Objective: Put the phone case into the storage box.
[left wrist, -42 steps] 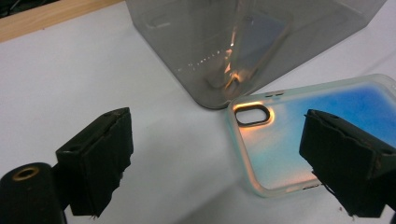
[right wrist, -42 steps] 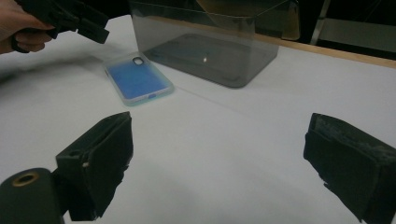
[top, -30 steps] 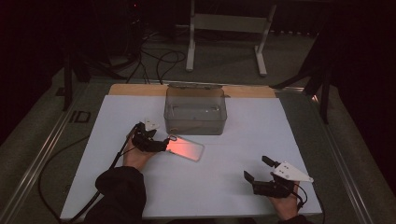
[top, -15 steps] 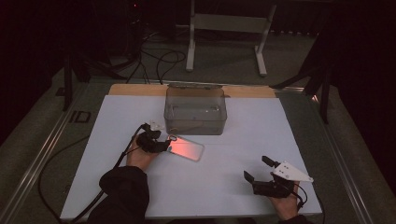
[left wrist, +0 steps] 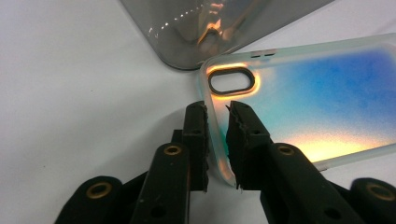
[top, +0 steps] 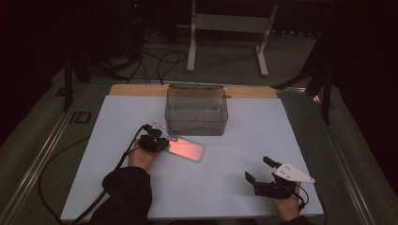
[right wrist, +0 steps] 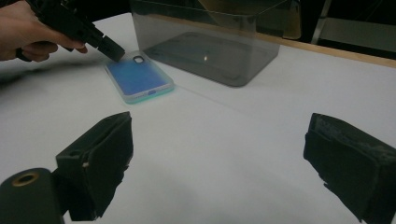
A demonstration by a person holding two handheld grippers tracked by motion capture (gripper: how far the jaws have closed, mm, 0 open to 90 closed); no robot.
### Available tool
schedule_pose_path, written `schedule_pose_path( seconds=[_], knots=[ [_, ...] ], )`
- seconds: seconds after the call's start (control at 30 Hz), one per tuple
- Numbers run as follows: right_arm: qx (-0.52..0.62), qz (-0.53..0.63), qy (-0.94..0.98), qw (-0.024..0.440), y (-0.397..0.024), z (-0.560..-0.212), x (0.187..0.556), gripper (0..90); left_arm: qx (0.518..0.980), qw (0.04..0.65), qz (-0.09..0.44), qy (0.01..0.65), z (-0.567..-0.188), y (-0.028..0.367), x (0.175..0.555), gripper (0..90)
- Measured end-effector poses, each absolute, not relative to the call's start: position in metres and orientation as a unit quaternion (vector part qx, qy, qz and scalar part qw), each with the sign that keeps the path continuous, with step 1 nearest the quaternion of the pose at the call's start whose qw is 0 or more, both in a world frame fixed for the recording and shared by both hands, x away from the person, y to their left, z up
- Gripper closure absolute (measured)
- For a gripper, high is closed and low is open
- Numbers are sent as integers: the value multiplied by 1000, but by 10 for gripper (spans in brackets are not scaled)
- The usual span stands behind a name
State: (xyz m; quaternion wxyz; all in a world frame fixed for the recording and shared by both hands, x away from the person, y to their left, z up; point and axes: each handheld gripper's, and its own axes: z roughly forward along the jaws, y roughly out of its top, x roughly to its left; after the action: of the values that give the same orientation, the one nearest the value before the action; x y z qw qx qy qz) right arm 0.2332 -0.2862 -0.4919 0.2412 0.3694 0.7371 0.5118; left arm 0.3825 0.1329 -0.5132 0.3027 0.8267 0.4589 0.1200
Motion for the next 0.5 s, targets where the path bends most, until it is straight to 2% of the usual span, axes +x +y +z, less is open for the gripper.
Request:
schedule_pose_path(
  seconds=[0.13, 0.17, 0.5],
  knots=[
    [370, 512, 737, 241, -286, -492, 233, 81, 823, 301, 120, 466, -513, 133, 383, 823],
    [370, 511, 737, 241, -286, -492, 233, 81, 823, 301, 118, 466, -513, 133, 383, 855],
    [370, 511, 737, 240, -286, -492, 233, 81, 823, 297, 140, 464, -513, 130, 382, 887]
  ],
)
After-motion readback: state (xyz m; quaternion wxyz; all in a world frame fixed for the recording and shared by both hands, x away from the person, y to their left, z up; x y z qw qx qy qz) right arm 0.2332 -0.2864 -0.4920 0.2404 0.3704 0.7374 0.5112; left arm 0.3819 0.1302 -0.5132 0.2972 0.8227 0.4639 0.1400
